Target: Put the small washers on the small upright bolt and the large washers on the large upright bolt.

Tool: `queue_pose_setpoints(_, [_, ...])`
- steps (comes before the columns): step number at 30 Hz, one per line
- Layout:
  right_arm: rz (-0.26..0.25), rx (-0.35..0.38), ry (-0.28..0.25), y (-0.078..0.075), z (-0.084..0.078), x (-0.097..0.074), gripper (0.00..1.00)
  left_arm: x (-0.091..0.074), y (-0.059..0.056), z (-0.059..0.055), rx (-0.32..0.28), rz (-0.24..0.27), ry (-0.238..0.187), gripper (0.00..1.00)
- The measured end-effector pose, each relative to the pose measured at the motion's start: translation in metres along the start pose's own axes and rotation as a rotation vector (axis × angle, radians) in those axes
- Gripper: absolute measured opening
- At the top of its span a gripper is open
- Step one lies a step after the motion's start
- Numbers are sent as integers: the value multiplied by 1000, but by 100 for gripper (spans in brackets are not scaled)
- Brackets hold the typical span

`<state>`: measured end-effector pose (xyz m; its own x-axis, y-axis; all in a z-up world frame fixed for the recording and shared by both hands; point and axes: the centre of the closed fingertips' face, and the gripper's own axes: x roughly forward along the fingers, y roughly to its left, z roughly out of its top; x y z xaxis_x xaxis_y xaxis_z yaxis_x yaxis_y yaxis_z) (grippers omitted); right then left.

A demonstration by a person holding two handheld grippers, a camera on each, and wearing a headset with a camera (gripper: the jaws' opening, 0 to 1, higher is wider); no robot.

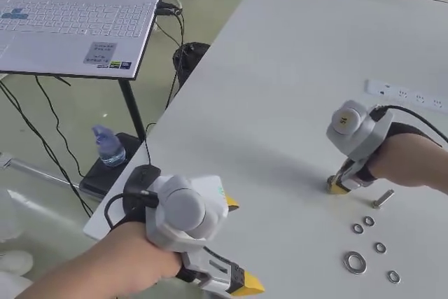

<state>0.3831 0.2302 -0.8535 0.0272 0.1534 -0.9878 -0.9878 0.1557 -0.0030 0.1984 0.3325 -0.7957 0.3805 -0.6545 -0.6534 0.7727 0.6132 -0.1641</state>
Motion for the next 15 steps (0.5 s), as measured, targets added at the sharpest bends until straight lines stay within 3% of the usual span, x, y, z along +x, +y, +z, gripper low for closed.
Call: queue_pose_setpoints(15, [0, 9, 2, 1, -1, 5, 22, 1, -1, 0, 6, -2, 4, 75])
